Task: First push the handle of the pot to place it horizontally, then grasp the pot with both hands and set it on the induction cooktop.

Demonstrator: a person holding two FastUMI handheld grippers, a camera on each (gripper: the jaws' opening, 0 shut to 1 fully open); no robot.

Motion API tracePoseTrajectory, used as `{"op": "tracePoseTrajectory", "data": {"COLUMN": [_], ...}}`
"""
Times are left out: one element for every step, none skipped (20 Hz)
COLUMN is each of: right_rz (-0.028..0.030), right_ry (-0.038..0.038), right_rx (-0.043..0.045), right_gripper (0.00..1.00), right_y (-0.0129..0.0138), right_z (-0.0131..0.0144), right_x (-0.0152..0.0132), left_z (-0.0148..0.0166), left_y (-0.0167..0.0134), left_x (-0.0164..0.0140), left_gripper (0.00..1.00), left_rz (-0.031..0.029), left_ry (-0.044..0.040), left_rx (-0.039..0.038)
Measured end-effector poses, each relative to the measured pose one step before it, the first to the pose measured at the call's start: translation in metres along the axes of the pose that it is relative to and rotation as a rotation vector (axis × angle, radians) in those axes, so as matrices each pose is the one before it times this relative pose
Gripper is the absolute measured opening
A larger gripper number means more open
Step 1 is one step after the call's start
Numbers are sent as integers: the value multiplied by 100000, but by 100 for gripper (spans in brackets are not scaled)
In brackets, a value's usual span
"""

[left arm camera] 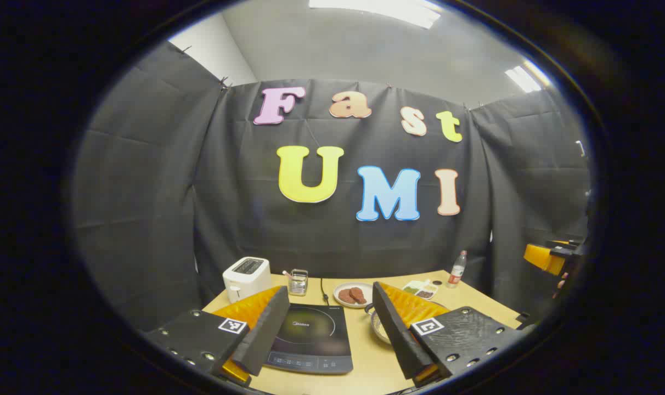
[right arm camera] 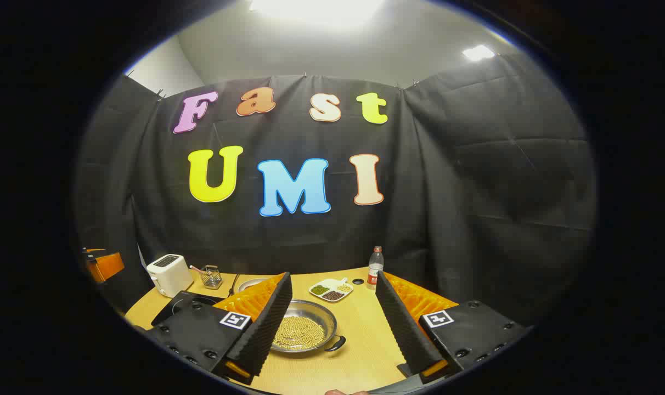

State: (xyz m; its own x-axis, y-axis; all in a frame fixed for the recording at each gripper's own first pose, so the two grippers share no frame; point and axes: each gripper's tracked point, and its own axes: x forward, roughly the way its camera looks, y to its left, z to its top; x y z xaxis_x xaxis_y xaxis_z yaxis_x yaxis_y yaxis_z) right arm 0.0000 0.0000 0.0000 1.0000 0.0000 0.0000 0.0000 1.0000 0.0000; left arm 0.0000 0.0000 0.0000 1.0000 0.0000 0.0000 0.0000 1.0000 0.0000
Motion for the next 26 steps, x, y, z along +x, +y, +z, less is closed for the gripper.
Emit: {"op": "tracePoseTrajectory", "data": {"right_rz": [-90,46,133,-109,-264,-112,91,230,247,103,29,33,320,383,468,488,555,620,828,959,415,775,623,1145,896,585], "right_ry": [405,368,175,-150,-7,143,341,398,462,286,239,174,176,348,744,447,594,675,927,1268,1334,1770,2061,2691,2346,2768], "right_rx": [-265,-241,-24,85,108,370,438,464,268,18,-70,-9,147,56,42,-54,-170,-182,-375,-640,-627,-472,-32,-257,-375,-458], "right_gripper": [98,98,98,93,98,98,98,98,98,98,98,98,98,98,98,98,98,98,98,98,98,98,98,98,98,98], "right_y": [104,104,115,54,-62,84,145,127,148,58,-25,46,217,157,178,192,242,183,200,252,86,149,185,273,313,140], "right_z": [-161,-27,3,125,-14,-38,-123,-2,-169,-98,35,56,-74,-11,-199,-22,-107,-125,-256,-110,-242,-129,-301,-271,-314,-243], "right_x": [-22,-31,21,1,6,71,-86,31,98,32,62,43,70,38,122,190,218,186,177,310,273,509,237,393,351,373], "left_z": [-368,-281,-212,30,150,149,73,36,-67,-5,-168,-92,-317,-121,5,30,-176,-74,-127,21,-254,-68,-299,-195,-202,-196], "left_y": [136,215,83,-22,-16,-49,315,167,-151,68,83,79,216,128,116,103,118,170,125,138,-24,76,103,152,349,209], "left_x": [85,154,60,122,94,126,-31,55,-26,114,82,92,118,182,76,194,154,95,177,27,142,12,8,82,-5,-125], "left_gripper": [93,93,93,93,93,93,93,93,93,93,93,93,93,93,93,89,89,89,89,89,89,89,89,89,93,93], "left_rz": [124,212,88,-226,-368,-291,134,16,34,-24,-124,40,169,47,36,38,198,175,233,101,-69,-145,-121,81,341,131], "left_ry": [630,862,699,82,-380,-320,-259,-251,-114,-125,47,208,204,314,118,68,171,116,200,237,316,194,304,476,475,380], "left_rx": [120,-68,-301,-407,-179,356,630,409,57,-261,-327,-137,-5,-19,-121,-160,-221,-357,-493,-541,-409,-152,42,99,-143,-612]}}
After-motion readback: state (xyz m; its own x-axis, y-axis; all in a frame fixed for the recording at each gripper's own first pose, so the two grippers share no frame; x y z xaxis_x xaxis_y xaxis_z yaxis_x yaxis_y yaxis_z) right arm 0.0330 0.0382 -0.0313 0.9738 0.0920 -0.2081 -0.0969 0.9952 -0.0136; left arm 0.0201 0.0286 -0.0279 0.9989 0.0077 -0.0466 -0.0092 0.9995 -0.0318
